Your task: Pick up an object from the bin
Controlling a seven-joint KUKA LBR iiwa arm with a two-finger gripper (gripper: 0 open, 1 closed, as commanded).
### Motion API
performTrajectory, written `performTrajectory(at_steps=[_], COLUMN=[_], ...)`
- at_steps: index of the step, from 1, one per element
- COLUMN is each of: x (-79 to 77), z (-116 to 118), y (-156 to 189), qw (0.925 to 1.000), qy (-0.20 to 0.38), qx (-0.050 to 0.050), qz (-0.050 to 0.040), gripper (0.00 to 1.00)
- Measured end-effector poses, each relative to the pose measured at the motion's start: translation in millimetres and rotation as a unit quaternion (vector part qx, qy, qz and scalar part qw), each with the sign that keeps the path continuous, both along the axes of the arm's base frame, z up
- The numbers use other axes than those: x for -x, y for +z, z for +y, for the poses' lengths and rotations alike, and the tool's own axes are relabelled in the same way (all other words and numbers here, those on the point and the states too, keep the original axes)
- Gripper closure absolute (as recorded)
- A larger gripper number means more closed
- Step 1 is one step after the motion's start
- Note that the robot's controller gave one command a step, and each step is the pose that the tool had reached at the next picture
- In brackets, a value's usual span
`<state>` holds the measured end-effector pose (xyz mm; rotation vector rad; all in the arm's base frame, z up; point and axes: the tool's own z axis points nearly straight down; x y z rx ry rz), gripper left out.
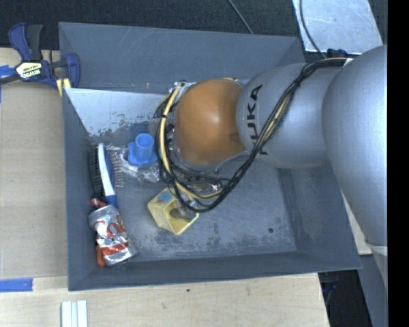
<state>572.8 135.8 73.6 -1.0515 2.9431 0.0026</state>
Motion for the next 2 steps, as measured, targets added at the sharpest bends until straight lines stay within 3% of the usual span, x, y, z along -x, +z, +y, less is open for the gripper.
performTrajectory(at_steps=[1,2], x=[3.8,3.8], z=[-18.8,-18.8], y=[-0.3,-0.3], qw=[0.9823,0.9822], qy=[-0.188,-0.188], qx=[-0.003,-0.003], qz=[0.0016,0.0016], gripper=[1.0,1.0])
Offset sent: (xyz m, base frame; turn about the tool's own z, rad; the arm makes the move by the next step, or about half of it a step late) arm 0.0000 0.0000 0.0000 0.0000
